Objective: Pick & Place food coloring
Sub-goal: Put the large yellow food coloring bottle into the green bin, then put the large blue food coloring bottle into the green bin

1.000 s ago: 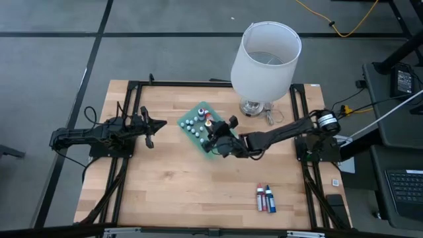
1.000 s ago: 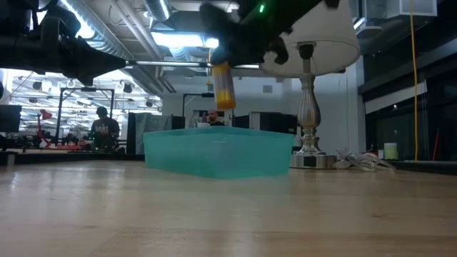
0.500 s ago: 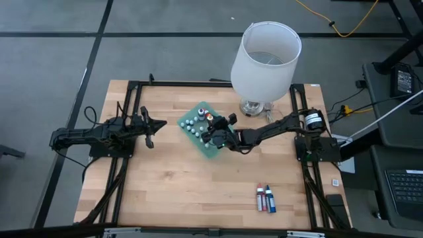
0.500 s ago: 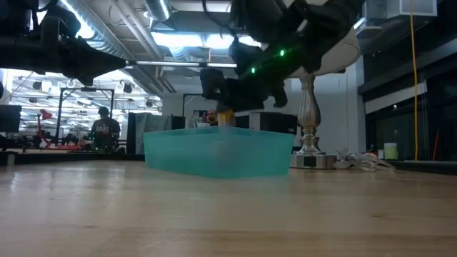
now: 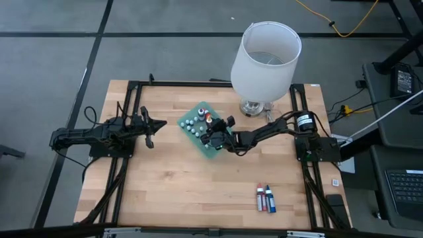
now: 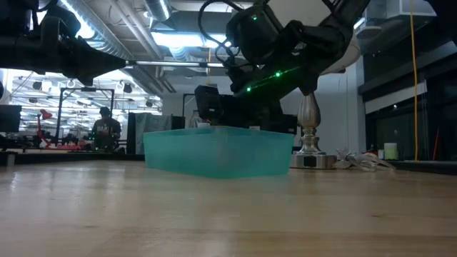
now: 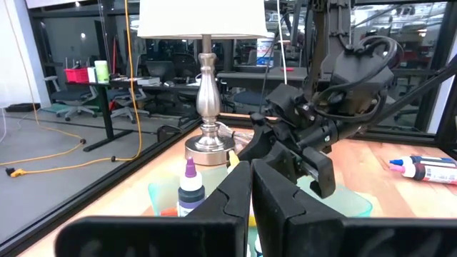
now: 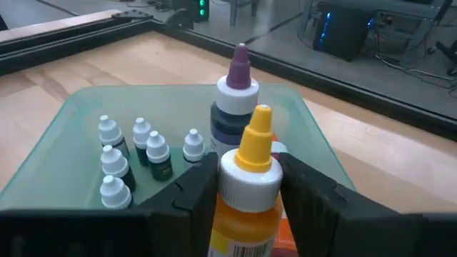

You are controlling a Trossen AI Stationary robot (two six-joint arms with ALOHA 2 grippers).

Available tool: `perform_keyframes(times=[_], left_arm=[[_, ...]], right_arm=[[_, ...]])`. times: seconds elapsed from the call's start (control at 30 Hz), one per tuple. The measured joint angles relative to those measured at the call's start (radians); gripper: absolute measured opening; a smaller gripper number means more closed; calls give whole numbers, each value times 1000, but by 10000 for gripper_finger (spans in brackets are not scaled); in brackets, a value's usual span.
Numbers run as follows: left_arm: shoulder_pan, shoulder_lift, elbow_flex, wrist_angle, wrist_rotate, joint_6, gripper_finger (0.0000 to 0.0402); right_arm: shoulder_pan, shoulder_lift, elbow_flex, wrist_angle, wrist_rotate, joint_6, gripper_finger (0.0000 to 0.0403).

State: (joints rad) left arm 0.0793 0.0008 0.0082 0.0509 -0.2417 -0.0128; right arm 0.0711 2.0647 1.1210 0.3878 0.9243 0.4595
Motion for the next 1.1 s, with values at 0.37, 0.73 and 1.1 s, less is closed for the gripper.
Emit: perform_keyframes(times=[0.37,0.73,1.1], left_arm=[[0,0,0,0,0,0,7],[0,0,0,0,0,0,13],[0,0,0,0,0,0,7]], right_arm=[[14,0,0,15,-4,-17,210],[50,-56,0,6,-2,-69,216],[109,-243,0,-138,-10,-367,217]])
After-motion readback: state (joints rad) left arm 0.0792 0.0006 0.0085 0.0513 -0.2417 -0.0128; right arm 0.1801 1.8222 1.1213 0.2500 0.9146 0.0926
